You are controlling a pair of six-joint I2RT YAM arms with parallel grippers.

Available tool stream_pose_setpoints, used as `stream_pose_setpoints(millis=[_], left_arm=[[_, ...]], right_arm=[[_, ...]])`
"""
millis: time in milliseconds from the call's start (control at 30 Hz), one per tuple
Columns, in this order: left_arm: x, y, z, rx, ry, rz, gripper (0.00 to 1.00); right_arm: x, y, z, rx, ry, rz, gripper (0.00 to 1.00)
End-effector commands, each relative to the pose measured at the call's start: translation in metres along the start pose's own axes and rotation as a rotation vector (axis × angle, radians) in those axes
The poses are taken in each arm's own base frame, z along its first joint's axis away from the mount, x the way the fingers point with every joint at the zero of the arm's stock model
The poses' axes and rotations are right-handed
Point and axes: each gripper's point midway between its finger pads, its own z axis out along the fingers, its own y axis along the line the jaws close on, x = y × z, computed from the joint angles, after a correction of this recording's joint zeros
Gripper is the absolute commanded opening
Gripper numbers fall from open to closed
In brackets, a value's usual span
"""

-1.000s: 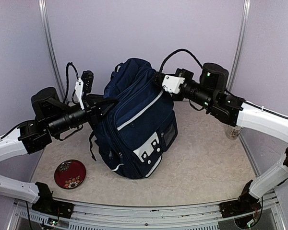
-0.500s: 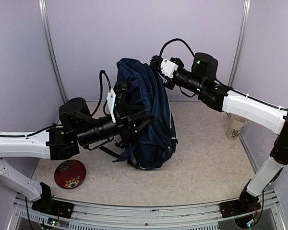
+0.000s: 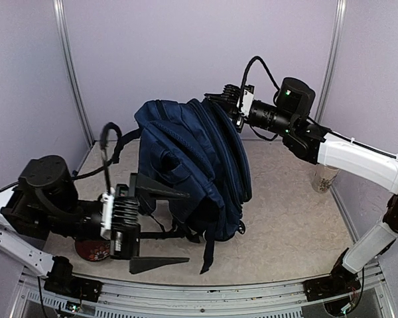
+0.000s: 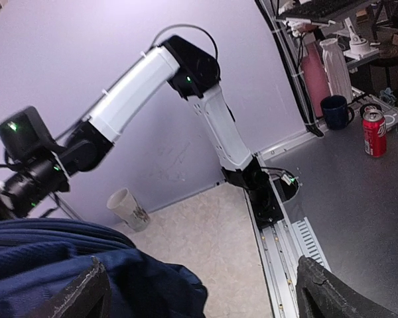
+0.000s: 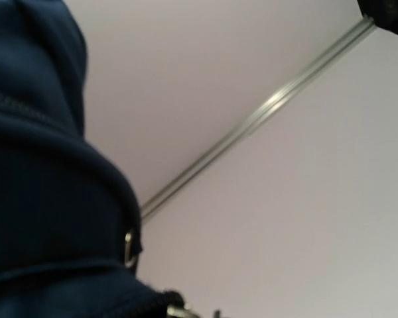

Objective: Pack the student bag
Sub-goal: Hold the upper front pocket of the student bag.

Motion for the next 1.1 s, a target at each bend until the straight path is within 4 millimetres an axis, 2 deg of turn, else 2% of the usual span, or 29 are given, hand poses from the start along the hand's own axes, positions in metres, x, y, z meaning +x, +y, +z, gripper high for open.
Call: stream_pose_setpoints(millis=[0,67,167,200,267,300,400,500,533,600,667,800,967,1067], left_arm=[[-0.047,0.007,-0.048,0.025,-0.154,0.06,0.91],[-0.061,0.023,-0.065,-0.052,-0.201,0.074,0.89],[-0.073,0.077,-0.088,-0.299,-0.205,0.033,0.79],[-0.071,0.097,-0.093,-0.374,-0.183,0.015,0.83],[-0.061,0.14,-0.098,-0.511,-0.116,-0.02,0.97],[-0.054,0.161,-0.099,-0.55,-0.092,-0.042,0.99],[-0.031,0.218,-0.098,-0.536,-0.071,-0.158,0.99],[-0.002,0.262,-0.09,-0.473,-0.043,-0.319,0.99],[0.006,0.271,-0.083,-0.439,-0.034,-0.366,0.99],[0.012,0.271,-0.061,-0.308,-0.028,-0.416,0.99],[0.02,0.258,-0.034,-0.178,-0.007,-0.438,0.99],[0.058,0.225,0.004,-0.055,0.107,-0.446,0.99],[0.112,0.208,0.007,-0.073,0.251,-0.492,0.99],[0.131,0.195,0.007,-0.085,0.293,-0.477,0.96]], right_arm=[[-0.106,-0.061,-0.041,0.169,-0.292,-0.125,0.0],[-0.108,-0.054,-0.042,0.136,-0.3,-0.119,0.0],[-0.111,-0.044,-0.046,0.086,-0.311,-0.107,0.0],[-0.111,-0.041,-0.048,0.073,-0.314,-0.104,0.0],[-0.111,-0.036,-0.049,0.05,-0.318,-0.095,0.0],[-0.111,-0.035,-0.049,0.042,-0.316,-0.089,0.0],[-0.109,-0.03,-0.051,0.028,-0.319,-0.08,0.0],[-0.108,-0.024,-0.051,0.006,-0.32,-0.065,0.0],[-0.108,-0.023,-0.051,0.002,-0.317,-0.063,0.0],[-0.105,-0.022,-0.051,0.003,-0.307,-0.063,0.0],[-0.102,-0.022,-0.051,0.013,-0.294,-0.07,0.0],[-0.096,-0.025,-0.051,0.043,-0.265,-0.068,0.0],[-0.085,-0.039,-0.048,0.128,-0.212,-0.071,0.0],[-0.078,-0.045,-0.042,0.161,-0.191,-0.054,0.0]])
